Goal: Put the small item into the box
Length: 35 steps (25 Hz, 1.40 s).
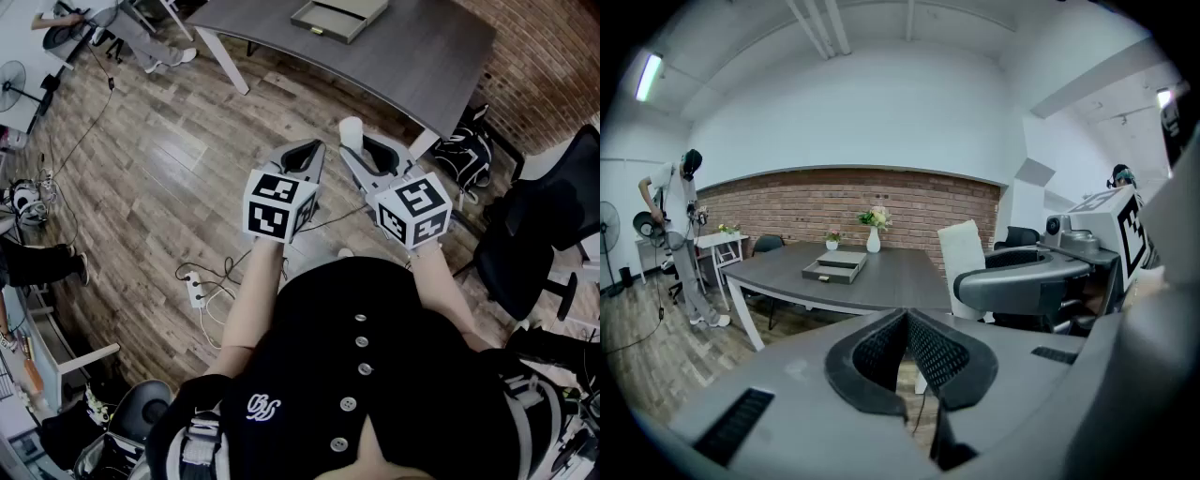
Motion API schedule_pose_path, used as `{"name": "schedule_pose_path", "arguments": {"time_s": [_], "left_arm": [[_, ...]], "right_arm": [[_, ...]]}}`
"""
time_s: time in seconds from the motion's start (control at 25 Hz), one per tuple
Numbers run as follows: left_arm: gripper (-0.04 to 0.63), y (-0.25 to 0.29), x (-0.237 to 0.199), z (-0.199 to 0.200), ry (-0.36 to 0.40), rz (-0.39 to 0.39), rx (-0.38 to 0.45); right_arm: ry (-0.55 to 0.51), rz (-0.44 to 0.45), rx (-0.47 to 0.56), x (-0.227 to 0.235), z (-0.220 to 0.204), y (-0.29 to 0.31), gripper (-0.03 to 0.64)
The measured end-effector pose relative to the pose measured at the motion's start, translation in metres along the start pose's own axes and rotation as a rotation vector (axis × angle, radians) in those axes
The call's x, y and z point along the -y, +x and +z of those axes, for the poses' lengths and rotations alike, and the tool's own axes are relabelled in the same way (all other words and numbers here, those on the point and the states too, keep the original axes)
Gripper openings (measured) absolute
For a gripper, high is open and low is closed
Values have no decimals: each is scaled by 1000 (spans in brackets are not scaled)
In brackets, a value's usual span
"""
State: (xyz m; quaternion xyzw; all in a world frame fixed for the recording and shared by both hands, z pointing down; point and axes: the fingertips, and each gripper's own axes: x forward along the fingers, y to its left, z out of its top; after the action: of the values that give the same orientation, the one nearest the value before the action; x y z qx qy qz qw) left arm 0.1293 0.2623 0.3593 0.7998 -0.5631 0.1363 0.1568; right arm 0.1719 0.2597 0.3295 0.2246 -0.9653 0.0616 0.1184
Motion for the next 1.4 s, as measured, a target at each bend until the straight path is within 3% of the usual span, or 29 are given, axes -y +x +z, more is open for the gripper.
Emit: {"name": "schedule_pose_path", "arguments": {"time_s": [0.32, 0.56, 0.96, 1.16, 1.4], "left_arm": [[14, -1, 2, 2, -5, -12, 1], [14, 4, 2, 8, -58, -60, 73], [14, 37, -20, -6, -146, -15, 46], [14, 62, -53, 13, -162, -32, 71], [14, 122, -131, 43, -155, -81, 100]], "right_arm": [[-10, 26, 0, -10, 4, 4, 126], [40, 33, 55, 2, 7, 2, 130], [91, 31, -1, 43, -12, 18, 130], [94, 37, -13, 66, -9, 53, 129], [104, -7, -8, 115, 2, 126, 130]]}}
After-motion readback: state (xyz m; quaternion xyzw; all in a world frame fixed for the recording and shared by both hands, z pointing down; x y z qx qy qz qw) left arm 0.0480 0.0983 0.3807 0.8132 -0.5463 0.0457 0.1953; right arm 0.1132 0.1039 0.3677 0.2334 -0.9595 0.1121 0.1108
